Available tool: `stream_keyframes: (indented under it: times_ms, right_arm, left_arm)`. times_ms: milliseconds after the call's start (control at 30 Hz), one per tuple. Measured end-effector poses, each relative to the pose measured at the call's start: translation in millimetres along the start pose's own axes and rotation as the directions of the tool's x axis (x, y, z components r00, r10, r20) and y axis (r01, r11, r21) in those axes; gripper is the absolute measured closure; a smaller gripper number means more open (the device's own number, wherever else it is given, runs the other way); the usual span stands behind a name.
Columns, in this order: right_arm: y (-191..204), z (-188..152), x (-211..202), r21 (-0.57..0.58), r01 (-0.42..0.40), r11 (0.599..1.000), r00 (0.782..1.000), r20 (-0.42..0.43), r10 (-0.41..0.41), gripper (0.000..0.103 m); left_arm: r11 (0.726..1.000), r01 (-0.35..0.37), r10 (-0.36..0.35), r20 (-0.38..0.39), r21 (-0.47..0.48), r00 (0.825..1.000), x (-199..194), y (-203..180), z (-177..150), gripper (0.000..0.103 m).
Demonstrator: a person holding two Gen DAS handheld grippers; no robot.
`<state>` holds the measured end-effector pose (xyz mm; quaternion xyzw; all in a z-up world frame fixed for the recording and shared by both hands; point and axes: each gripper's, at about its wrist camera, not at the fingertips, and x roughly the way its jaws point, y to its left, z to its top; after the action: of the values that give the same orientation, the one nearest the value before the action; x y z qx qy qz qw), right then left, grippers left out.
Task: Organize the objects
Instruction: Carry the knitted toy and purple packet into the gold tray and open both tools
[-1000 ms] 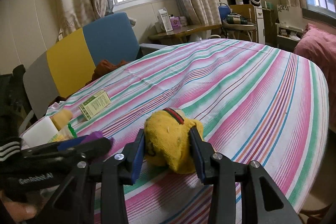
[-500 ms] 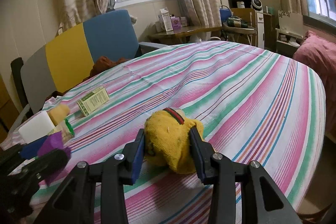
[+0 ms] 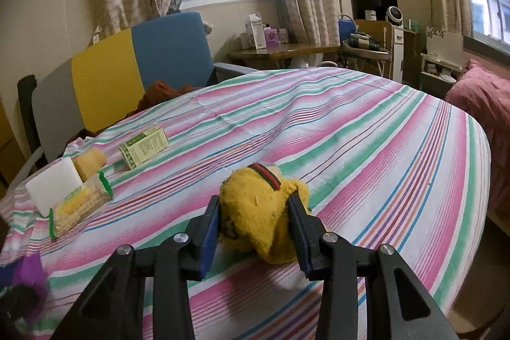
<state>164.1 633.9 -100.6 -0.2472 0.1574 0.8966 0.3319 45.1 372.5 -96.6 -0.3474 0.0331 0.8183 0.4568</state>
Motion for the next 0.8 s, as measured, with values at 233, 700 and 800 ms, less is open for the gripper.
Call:
stream_keyframes:
  times_ms: [233, 700, 800]
  right_arm:
    - [9.7, -1.7, -11.0, -0.031, 0.019, 0.999, 1.0, -0.015, -0.02, 0.062]
    - [80.3, -23.1, -71.9, -0.029, -0.23, 0.973, 0.972, -0.057, 0.228, 0.062]
    - [102.3, -27.8, -84.5, -0.041, -0.285, 0.958, 0.957, -0.068, 0.282, 0.062]
  left_arm:
    - [0.999, 0.025, -0.024, 0.03, -0.029, 0.999, -41.3, 5.8, -6.8, 0.042]
    - [0.999, 0.013, -0.01, 0.062, -0.052, 0.998, -115.3, 26.1, -30.6, 0.042]
    - [0.998, 0.0, 0.005, 0.081, -0.068, 0.997, -131.4, 34.8, -35.2, 0.042]
